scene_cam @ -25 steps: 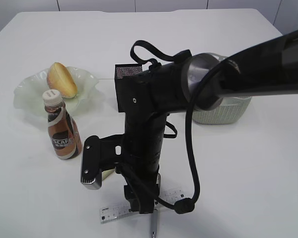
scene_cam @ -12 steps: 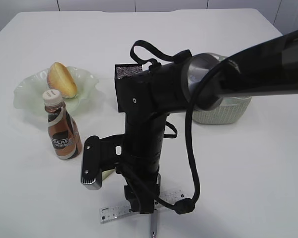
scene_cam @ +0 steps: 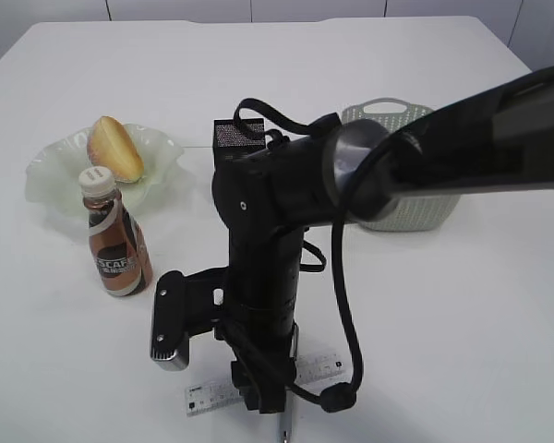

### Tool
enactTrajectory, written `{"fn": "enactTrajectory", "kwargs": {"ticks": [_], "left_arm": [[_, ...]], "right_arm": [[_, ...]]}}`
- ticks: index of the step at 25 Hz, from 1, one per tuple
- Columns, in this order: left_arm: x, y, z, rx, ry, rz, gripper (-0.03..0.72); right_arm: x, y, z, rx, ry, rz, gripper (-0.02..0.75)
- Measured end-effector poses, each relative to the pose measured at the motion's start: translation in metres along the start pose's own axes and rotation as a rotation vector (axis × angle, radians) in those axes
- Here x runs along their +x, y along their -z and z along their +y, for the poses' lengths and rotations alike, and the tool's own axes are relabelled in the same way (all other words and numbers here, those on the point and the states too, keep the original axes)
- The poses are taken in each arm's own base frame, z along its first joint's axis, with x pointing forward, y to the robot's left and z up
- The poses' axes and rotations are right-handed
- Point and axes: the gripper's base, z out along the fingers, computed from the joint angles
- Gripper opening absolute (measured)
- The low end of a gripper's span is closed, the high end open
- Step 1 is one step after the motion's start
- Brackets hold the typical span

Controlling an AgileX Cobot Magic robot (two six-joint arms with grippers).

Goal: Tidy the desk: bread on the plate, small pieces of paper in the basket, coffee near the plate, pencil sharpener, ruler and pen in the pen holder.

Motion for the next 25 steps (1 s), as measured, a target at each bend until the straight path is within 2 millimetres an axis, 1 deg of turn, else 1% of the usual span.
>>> {"fn": "enactTrajectory", "kwargs": {"ticks": [6, 21, 23, 25], "left_arm": [[-0.0003, 0.0000, 0.0000, 0.000, 0.000, -0.004, 0.344], [-0.0012, 0.0000, -0.0001, 0.002, -0.002, -0.013, 0.343], [-0.0012, 0.0000, -0.0001, 0.002, -0.004, -0.013, 0.343], [-0.0012, 0.0000, -0.0001, 0.002, -0.004, -0.013, 0.343]], "right_arm": [[0.0010, -0.0085, -0.0005, -0.013, 0.004, 0.019, 0.381], [0.0008, -0.0102, -0.0033, 0.010, 0.010, 0.019, 0.381], [0.0008, -0.0102, -0.0033, 0.011, 0.010, 0.019, 0.367], [0.0006, -0.0099, -0.0037, 0.014, 0.011, 0.019, 0.328]]}}
